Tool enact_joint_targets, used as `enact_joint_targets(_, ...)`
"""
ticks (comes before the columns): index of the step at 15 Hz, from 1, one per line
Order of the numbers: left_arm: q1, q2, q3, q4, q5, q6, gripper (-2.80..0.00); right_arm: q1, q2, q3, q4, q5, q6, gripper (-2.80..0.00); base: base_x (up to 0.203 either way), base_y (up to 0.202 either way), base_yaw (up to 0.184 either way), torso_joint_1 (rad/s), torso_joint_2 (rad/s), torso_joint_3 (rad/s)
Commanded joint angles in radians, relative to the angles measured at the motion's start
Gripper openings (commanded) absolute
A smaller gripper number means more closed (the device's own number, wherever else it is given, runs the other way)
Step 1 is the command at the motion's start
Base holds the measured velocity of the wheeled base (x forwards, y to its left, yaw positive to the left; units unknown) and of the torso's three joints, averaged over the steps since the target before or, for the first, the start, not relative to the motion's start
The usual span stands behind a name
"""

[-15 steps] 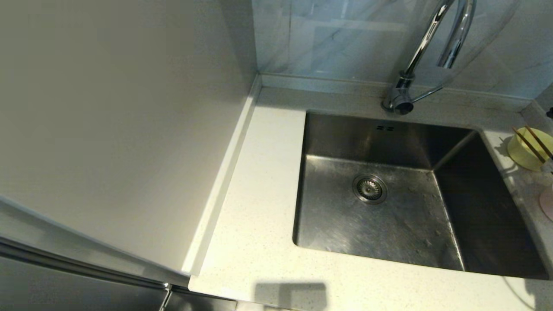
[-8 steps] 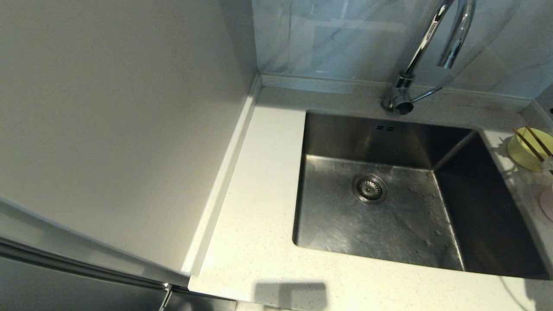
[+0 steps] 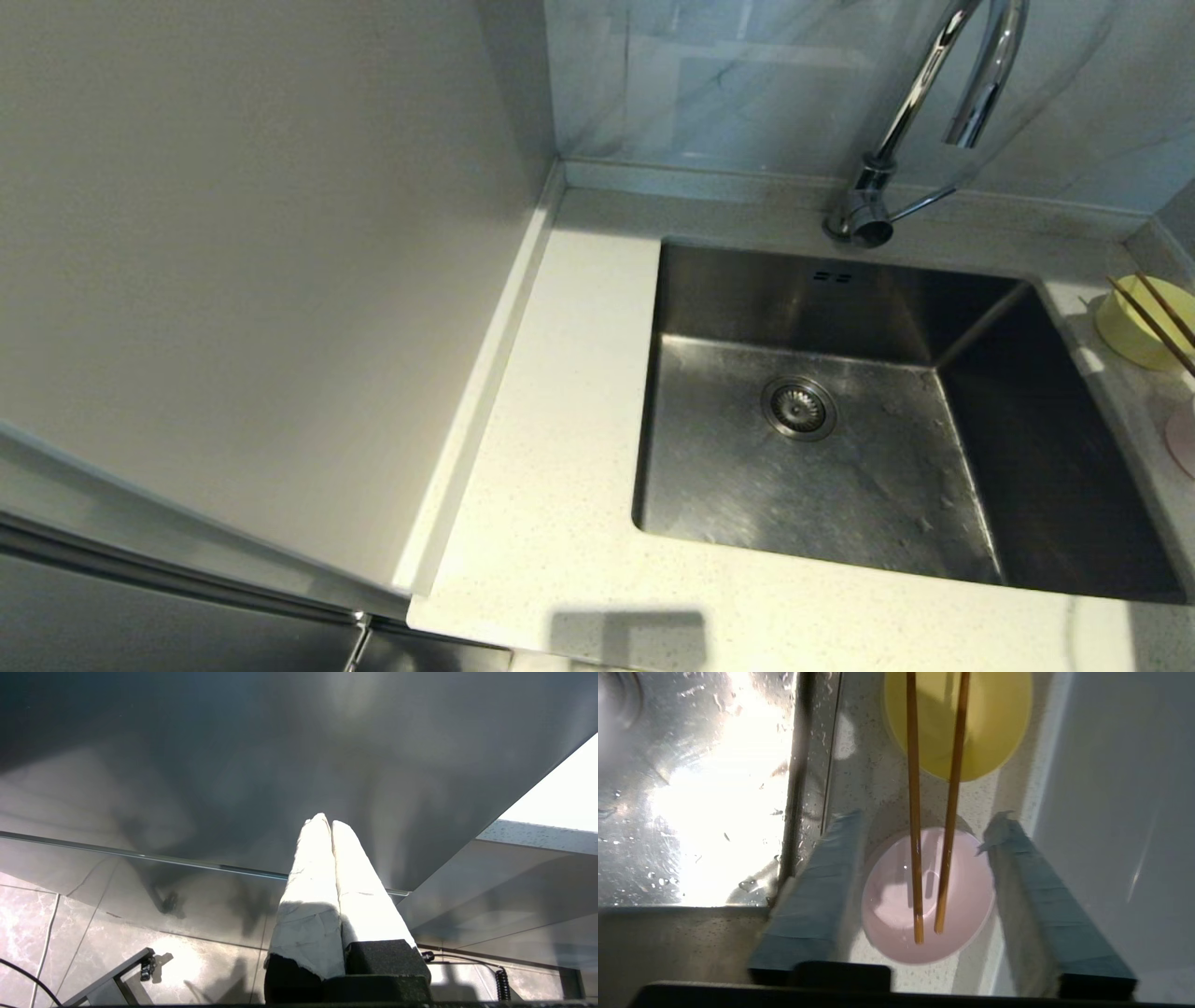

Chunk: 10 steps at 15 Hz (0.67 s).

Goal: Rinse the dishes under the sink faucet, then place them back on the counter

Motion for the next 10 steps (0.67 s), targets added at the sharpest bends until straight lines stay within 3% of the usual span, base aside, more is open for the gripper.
enact_joint_targets(1, 0.000, -0.003, 0.000, 0.000, 0.000, 0.000, -2.80, 0.000, -0.091, 0.009, 0.001, 0.000, 0.012, -2.80, 0.000, 0.000, 0.000, 0.000, 0.00, 0.000)
enact_joint_targets(5, 0.000, -0.003, 0.000, 0.000, 0.000, 0.000, -2.80, 0.013, -0.252, 0.020, -0.095, 0.008, 0.131, -2.80, 0.000, 0.000, 0.000, 0.000, 0.00, 0.000)
enact_joint_targets(10, 0.000, -0.003, 0.000, 0.000, 0.000, 0.000, -2.80, 0.126, -0.606, 0.198, -0.125, 0.015, 0.171, -2.80, 0.000, 0.000, 0.000, 0.000, 0.00, 0.000)
